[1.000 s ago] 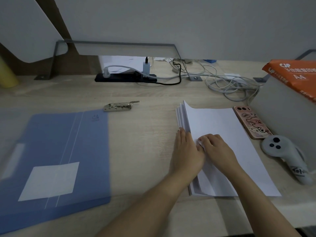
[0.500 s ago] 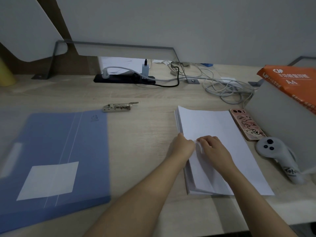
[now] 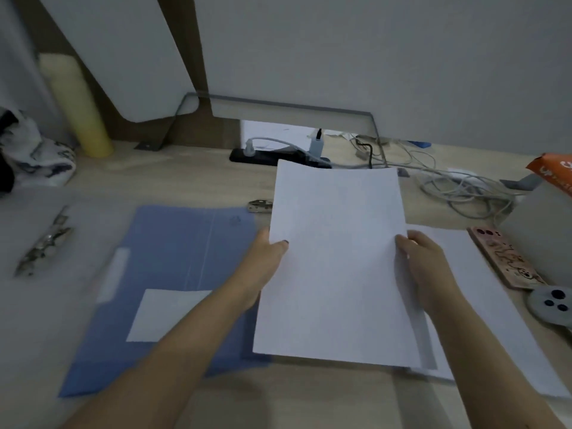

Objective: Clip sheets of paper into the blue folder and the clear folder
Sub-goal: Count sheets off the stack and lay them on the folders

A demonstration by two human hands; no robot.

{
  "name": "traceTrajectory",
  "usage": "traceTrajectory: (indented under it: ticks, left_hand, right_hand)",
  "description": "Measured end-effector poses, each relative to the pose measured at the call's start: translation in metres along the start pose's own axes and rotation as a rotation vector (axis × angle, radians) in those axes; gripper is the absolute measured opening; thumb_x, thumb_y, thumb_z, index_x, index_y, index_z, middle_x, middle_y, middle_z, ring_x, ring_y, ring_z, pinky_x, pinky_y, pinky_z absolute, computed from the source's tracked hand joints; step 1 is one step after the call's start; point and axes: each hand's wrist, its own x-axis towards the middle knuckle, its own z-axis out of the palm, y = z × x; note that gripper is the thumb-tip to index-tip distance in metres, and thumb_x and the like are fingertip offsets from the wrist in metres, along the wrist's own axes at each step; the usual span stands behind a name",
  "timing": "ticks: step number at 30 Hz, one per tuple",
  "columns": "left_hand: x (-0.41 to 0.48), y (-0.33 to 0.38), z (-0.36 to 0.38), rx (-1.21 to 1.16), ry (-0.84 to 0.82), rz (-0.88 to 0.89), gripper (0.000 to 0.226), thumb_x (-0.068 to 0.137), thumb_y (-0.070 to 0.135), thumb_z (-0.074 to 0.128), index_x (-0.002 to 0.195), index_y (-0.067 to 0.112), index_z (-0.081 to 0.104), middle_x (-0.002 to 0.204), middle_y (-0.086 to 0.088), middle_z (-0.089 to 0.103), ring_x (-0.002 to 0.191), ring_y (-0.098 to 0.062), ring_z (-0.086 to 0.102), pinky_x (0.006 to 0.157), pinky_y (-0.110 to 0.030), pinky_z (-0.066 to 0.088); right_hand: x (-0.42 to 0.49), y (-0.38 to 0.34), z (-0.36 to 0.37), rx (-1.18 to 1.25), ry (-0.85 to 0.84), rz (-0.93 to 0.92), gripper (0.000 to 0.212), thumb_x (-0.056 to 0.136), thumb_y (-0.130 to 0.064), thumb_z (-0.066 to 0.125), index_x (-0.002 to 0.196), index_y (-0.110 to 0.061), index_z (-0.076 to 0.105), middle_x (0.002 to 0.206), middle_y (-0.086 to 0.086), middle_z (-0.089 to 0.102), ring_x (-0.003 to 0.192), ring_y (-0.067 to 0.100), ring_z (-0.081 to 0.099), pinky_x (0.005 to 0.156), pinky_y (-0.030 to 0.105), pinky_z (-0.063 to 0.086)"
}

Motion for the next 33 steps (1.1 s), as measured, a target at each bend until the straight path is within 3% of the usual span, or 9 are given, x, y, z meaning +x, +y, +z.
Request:
traceTrajectory:
  ticks: [2,7,10,12,18,23,26,31,33]
  left_hand:
    - [-0.007,-0.012,-0.028,0.002,0.029,-0.033,0.025,0.098,0.012,0.040,0.121,0.021,0.047,0.092,0.008,0.056,0.082,-0.009,0.054,0.070,-0.022,0.046]
    - [-0.017,-0.039,-0.071,0.073,0.108,-0.173,0.016,0.096,0.010,0.041,0.105,0.014,0.054,0.084,0.001,0.056,0.075,-0.015,0.054,0.066,-0.024,0.044]
    - [-0.012,-0.050,-0.080,0.171,0.134,-0.225,0.017,0.095,0.011,0.044,0.081,0.016,0.052,0.078,0.001,0.053,0.069,-0.013,0.051,0.062,-0.022,0.041]
    - [-0.006,-0.058,-0.085,0.312,0.170,-0.204,0.019,0.095,0.017,0.045,0.076,0.013,0.048,0.074,0.000,0.052,0.068,-0.016,0.050,0.061,-0.027,0.038]
    - [0.002,-0.061,-0.090,0.752,0.291,-0.099,0.022,0.099,0.028,0.033,0.091,0.015,0.049,0.078,0.004,0.052,0.065,-0.010,0.044,0.050,-0.022,0.028]
    - [0.009,-0.063,-0.092,0.784,0.272,-0.083,0.022,0.099,0.026,0.032,0.097,0.013,0.049,0.072,0.005,0.048,0.066,-0.012,0.045,0.050,-0.022,0.029]
    - [0.011,-0.066,-0.095,0.773,0.260,-0.066,0.020,0.099,0.028,0.032,0.094,0.016,0.048,0.073,0.006,0.049,0.064,-0.010,0.044,0.051,-0.021,0.029]
    - [0.017,-0.065,-0.094,0.807,0.279,-0.090,0.020,0.099,0.027,0.032,0.092,0.016,0.047,0.067,0.008,0.044,0.058,-0.007,0.038,0.050,-0.023,0.028]
    - [0.020,-0.063,-0.094,0.834,0.284,-0.111,0.024,0.099,0.027,0.032,0.097,0.012,0.051,0.066,0.008,0.042,0.057,-0.007,0.037,0.049,-0.023,0.026]
  right_hand:
    - [-0.003,0.002,0.028,-0.020,-0.068,0.043,0.015,0.090,-0.011,0.049,0.076,-0.012,0.051,0.075,0.010,0.052,0.071,0.023,0.049,0.070,0.029,0.036]
    - [-0.003,0.013,0.080,-0.066,-0.249,0.146,0.025,0.090,-0.009,0.049,0.066,-0.012,0.055,0.072,0.011,0.057,0.065,0.022,0.052,0.056,0.027,0.038]
    - [-0.004,0.025,0.094,-0.071,-0.288,0.210,0.019,0.087,-0.009,0.051,0.070,-0.010,0.060,0.087,0.023,0.064,0.077,0.028,0.056,0.071,0.032,0.044]
    - [-0.005,0.029,0.095,-0.060,-0.282,0.220,0.018,0.088,-0.009,0.051,0.073,-0.010,0.060,0.087,0.021,0.062,0.081,0.028,0.056,0.074,0.034,0.043]
    - [0.004,0.029,0.097,-0.063,-0.278,0.241,0.017,0.091,-0.013,0.048,0.079,-0.012,0.060,0.084,0.010,0.061,0.085,0.029,0.056,0.078,0.038,0.044]
    - [0.006,0.030,0.101,-0.068,-0.264,0.231,0.019,0.093,-0.013,0.045,0.078,-0.014,0.056,0.081,0.007,0.058,0.076,0.023,0.053,0.064,0.030,0.043]
    - [0.007,0.032,0.101,-0.072,-0.264,0.239,0.017,0.093,-0.014,0.046,0.080,-0.015,0.057,0.088,0.009,0.058,0.083,0.026,0.053,0.069,0.032,0.042]
    - [0.010,0.026,0.104,-0.149,-0.242,0.263,0.021,0.094,-0.014,0.046,0.107,-0.002,0.057,0.087,0.009,0.054,0.082,0.026,0.050,0.075,0.033,0.039]
    - [0.013,0.021,0.107,-0.196,-0.232,0.224,0.022,0.093,-0.011,0.047,0.108,0.000,0.058,0.084,0.009,0.052,0.067,0.021,0.048,0.068,0.031,0.040]
